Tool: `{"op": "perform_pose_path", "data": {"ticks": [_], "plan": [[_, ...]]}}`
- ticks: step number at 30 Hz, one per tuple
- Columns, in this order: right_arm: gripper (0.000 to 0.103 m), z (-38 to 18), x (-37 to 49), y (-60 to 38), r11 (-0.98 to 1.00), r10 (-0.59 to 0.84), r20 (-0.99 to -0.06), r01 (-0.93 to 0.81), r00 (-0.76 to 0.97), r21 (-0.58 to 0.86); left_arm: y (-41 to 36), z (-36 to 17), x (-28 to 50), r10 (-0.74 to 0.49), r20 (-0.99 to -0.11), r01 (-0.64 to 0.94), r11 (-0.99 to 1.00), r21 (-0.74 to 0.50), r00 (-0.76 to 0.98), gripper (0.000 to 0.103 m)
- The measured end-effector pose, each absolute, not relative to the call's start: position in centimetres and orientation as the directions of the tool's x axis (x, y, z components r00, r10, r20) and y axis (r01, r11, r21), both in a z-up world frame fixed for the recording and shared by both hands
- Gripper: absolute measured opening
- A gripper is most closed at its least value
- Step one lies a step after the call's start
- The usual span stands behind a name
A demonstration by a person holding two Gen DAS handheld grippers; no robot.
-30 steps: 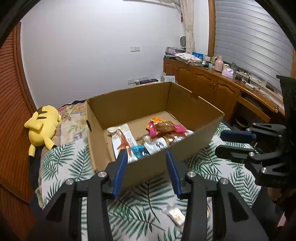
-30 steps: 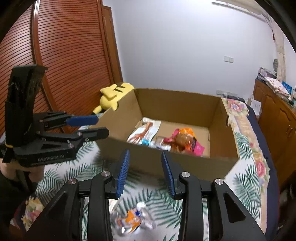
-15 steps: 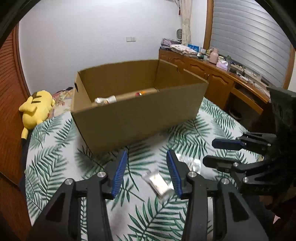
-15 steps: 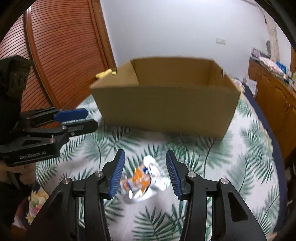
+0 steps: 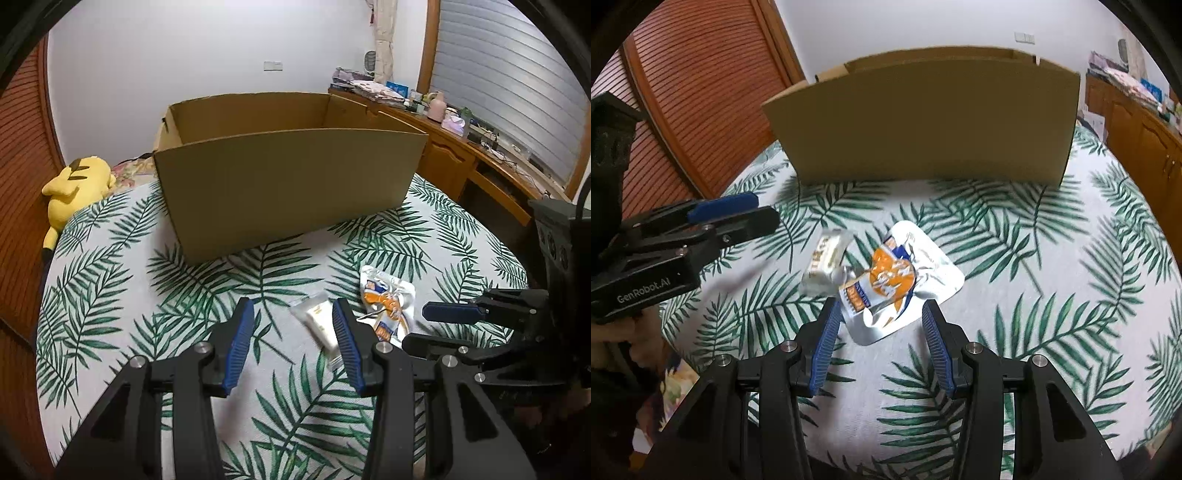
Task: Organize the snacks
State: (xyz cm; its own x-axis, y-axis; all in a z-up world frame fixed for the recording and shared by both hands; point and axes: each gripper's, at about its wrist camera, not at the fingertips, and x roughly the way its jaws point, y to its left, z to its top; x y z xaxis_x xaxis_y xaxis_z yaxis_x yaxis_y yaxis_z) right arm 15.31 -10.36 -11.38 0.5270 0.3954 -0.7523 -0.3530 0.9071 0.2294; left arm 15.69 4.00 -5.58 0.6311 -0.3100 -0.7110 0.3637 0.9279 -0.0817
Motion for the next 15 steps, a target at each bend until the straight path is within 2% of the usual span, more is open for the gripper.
{"op": "perform_pose_path", "data": {"ticks": [2,4,15], "plan": [[0.049,-11.7,15.5,-10.4,0.906,0.401,-0.755,-0.345,0.519,0.244,4.3,-5.8,15.7,-0.306,-0.713,0.357,0.93,-0.083,0.631,0.044],[0.057,-11.9,15.9,-10.4,0.906,0.404,-0.76,-0.334,0.509,0.258,4.5,-6.0,15.7,-0.305,-0.715,0.354,0.931,-0.085,0.629,0.044],[0.066,-11.9,17.8,-9.5,0.897,0.431,-0.752,-0.324,0.499,0.299,5.1,-6.8,15.7,-0.302,-0.721,0.34,0.935,-0.097,0.624,0.044]]}}
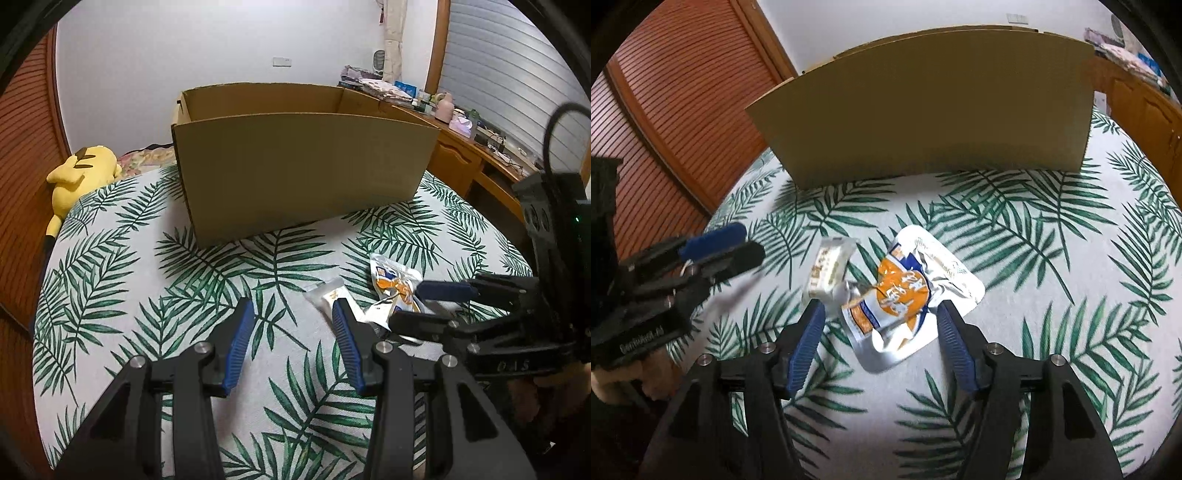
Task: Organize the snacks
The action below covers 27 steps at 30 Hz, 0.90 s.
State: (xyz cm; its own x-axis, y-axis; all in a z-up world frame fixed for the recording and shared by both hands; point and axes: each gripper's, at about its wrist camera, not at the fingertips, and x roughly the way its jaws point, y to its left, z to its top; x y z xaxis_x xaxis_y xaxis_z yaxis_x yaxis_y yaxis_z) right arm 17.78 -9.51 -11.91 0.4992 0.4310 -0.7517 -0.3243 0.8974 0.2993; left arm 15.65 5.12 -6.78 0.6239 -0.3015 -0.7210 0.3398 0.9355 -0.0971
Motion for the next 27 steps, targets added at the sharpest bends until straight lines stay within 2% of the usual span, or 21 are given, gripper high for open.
{"op": "perform_pose_path", "data": {"ticks": [10,23,27], "plan": [[0.066,-11.7,20.1,-9.1,0.904,0.42,-0.754,-0.302,0.505,0.302,4.6,-7.4,15.6,-0.306,-0.729,0.345,0.933,-0.102,0.612,0.044],[0.065,-12.3,19.4,-8.1,0.935,0.251,-0.799,-0.35,0.546,0.055,3.1,-7.8,16.3,-0.304,-0.736,0.357,0.93,-0.091,0.605,0.044],[0.065,-12.5,19.2,-8.5,0.931,0.252,-0.792,-0.364,0.556,0.041,2.5,-8.3,16.6,-0.303,-0.745,0.357,0.929,-0.093,0.594,0.044]]}}
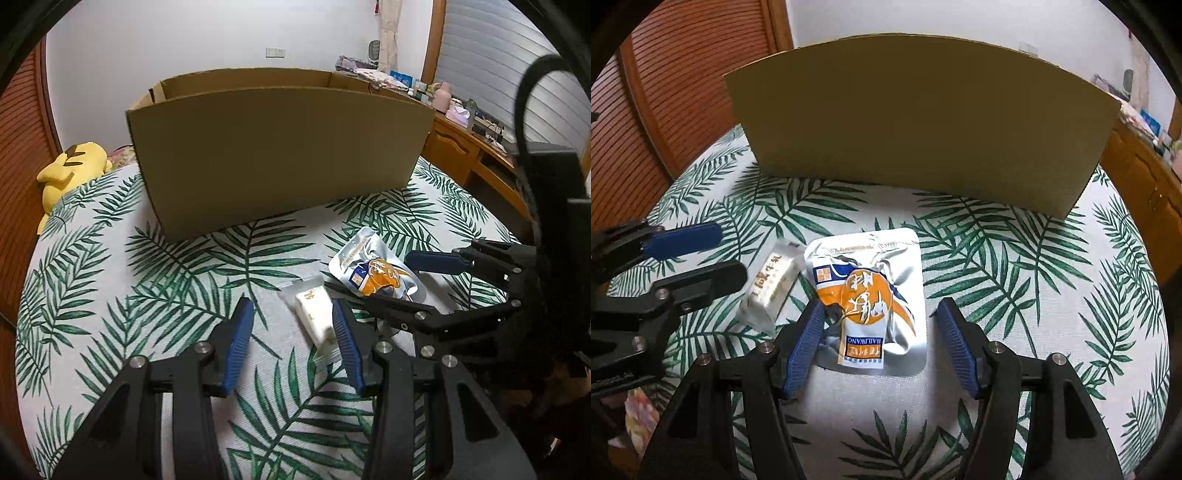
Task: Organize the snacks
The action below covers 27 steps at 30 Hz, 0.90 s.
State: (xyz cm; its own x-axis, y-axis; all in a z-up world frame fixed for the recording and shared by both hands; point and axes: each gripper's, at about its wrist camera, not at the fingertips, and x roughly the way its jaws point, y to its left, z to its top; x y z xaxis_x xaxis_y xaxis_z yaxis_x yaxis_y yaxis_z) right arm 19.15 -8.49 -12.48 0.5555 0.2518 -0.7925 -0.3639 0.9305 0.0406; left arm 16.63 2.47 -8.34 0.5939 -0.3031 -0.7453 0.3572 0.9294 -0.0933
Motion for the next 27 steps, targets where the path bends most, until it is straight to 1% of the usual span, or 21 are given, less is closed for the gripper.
{"op": "perform_pose_path", "data": {"ticks": [3,16,19,24,26,27], "plan": [[0.056,-12.3,19.0,-8.5,0.925,0.257,-0.788,-0.378,0.56,0.034,2.0,-8.6,16.8,-0.303,-0.751,0.358,0.929,-0.095,0.586,0.044],[0.055,-12.0,18.3,-10.6,0.928,0.261,-0.781,-0.37,0.567,0.041,-0.1,-9.7,17.6,-0.286,-0.782,0.363,0.928,-0.082,0.553,0.044],[0.055,-11.7,18.2,-11.3,0.928,0.271,-0.777,-0.367,0.568,0.055,-0.5,-9.9,17.7,-0.28,-0.789,0.365,0.928,-0.076,0.547,0.042],[0.055,-10.8,18.0,-12.5,0.93,0.291,-0.76,-0.359,0.581,0.081,-0.4,-10.1,17.7,-0.267,-0.793,0.35,0.934,-0.073,0.548,0.024],[0.055,-10.6,17.9,-12.9,0.93,0.296,-0.756,-0.357,0.584,0.089,-0.4,-10.0,17.5,-0.27,-0.79,0.353,0.933,-0.073,0.551,0.021],[0.056,-10.5,17.8,-13.1,0.93,0.299,-0.754,-0.356,0.585,0.092,-0.4,-9.9,17.4,-0.271,-0.787,0.355,0.932,-0.071,0.554,0.021]]}}
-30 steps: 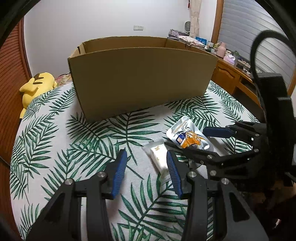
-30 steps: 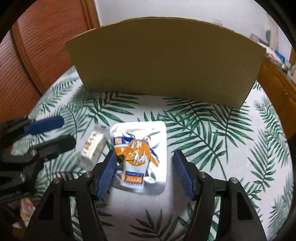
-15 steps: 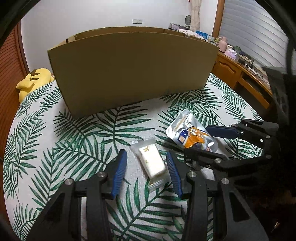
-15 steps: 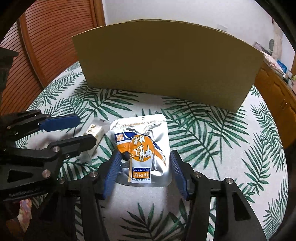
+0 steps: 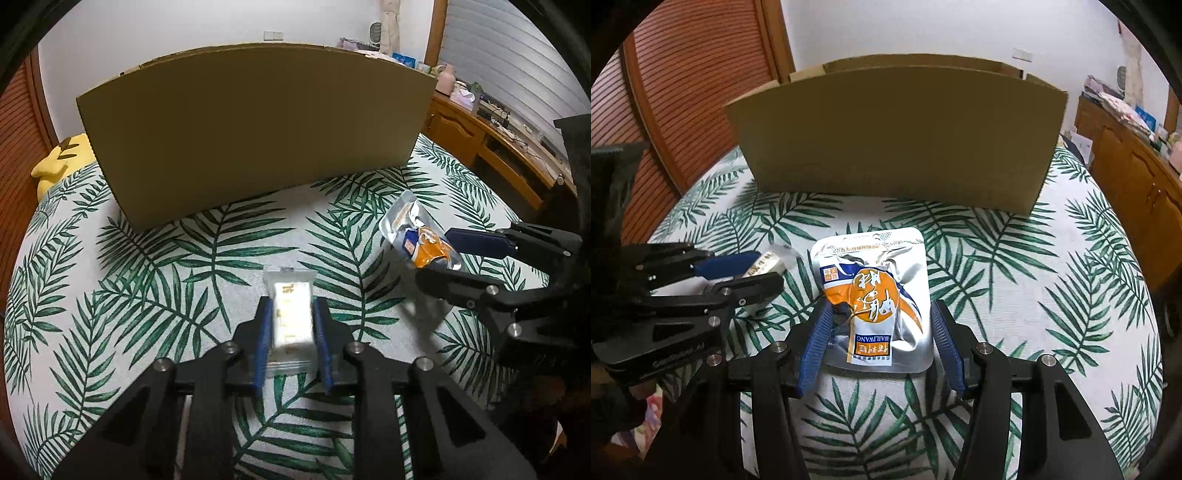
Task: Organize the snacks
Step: 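Close right tool on the white-orange pouch while left tool grasps small white pack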
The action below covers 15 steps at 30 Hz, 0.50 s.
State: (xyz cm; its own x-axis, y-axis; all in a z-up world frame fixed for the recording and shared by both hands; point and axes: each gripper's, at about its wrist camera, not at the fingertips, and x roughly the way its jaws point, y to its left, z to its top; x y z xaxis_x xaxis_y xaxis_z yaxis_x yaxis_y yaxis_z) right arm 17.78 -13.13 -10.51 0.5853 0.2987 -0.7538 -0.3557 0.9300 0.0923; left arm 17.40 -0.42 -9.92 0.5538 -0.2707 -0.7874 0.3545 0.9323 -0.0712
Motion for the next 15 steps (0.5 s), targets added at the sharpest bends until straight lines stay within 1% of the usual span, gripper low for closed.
{"op": "perform_pose_path", "data": {"ticks": [15], "plan": [[0.056,-9.3,16.3,-14.5,0.935,0.306,-0.729,-0.337,0.613,0.11,0.2,-7.1,15.8,-0.285,-0.739,0.355,0.933,-0.066,0.61,0.021]]}}
